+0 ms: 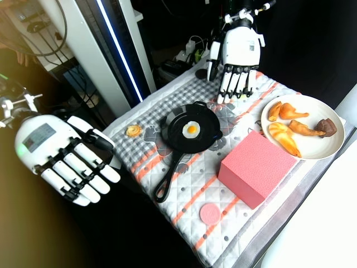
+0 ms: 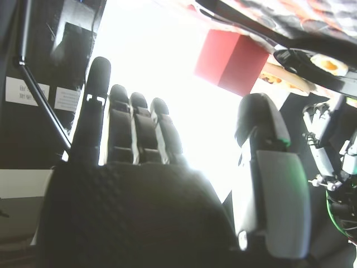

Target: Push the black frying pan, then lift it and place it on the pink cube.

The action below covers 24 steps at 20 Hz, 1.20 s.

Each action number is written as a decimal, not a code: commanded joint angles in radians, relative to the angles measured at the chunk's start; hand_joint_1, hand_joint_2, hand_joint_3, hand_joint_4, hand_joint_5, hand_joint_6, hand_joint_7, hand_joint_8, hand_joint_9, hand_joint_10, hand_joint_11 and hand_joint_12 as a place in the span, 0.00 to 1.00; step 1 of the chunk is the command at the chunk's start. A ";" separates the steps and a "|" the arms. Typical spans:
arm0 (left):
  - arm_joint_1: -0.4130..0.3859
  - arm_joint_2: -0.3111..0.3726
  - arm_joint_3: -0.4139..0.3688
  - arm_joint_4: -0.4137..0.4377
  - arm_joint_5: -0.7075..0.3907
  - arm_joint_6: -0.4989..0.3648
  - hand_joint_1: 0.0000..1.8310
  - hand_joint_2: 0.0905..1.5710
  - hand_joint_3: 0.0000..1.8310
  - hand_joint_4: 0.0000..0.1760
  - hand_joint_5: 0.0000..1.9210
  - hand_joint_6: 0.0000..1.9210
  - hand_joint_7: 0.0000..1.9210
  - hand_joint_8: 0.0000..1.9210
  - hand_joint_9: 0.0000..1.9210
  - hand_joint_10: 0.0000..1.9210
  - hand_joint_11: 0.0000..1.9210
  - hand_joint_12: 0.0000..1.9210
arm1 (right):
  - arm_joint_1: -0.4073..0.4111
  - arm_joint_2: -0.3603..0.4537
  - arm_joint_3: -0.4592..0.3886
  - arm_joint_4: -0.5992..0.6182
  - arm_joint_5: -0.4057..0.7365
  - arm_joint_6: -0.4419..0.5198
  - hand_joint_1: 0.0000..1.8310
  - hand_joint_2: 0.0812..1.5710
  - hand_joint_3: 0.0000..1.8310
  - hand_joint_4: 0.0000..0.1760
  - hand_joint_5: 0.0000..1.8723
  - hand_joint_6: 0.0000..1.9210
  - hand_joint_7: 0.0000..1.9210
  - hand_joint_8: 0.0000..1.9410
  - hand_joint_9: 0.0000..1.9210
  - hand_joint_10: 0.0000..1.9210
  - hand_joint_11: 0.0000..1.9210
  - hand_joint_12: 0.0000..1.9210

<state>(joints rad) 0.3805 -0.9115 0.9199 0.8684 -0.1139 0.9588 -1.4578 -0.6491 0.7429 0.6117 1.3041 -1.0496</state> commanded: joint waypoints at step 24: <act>-0.097 -0.008 0.078 0.978 -0.260 -1.110 0.27 0.82 0.00 0.00 0.30 0.05 0.33 0.01 0.25 0.13 0.00 0.67 | -0.012 -0.002 -0.002 0.022 0.135 0.014 0.25 0.76 0.00 0.00 0.00 0.00 0.00 0.00 0.01 0.00 0.00 0.58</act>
<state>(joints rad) 0.2901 -0.9241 1.0004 1.8732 -0.3801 -0.1448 -1.4754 -0.6548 0.7376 0.6258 1.3174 -1.0416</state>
